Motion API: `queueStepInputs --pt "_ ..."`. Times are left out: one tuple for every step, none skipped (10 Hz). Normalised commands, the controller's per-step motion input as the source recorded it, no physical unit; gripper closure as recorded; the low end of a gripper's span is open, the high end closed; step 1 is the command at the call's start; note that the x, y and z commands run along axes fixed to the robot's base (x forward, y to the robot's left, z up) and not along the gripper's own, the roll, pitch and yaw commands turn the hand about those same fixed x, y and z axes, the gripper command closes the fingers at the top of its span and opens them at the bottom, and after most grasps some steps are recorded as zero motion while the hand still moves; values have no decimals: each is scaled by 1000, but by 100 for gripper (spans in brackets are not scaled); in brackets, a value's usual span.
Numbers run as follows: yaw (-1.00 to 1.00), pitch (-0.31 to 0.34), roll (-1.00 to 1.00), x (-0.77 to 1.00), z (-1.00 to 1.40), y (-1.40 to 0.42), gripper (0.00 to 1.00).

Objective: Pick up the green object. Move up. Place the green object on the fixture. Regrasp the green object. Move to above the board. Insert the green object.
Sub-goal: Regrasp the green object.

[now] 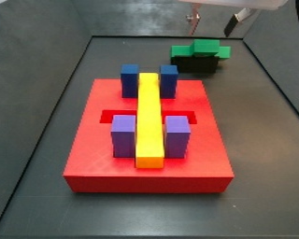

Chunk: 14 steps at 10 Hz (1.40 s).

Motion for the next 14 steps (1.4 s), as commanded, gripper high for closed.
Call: queueStepInputs --pt "254 417 1000 591 120 0 0" --pt "174 503 906 663 217 54 0" --pt "86 566 766 706 286 63 0" --pt "0 620 637 751 260 9 0" --pt "-23 537 357 777 203 83 0" --pt "-174 300 -80 803 131 254 0" --pt "-166 114 -240 863 0 274 0" --pt "-246 0 -371 1000 0 200 0" --pt "-343 -149 -374 877 -46 197 0" --pt "-380 -246 -303 783 -69 131 0" --pt "-311 -371 -297 406 -14 60 0" --pt "-6 -369 -211 74 0 -46 0" --pt "0 -397 -20 17 -17 -174 0" --pt "0 -631 0 -43 -283 -134 0"
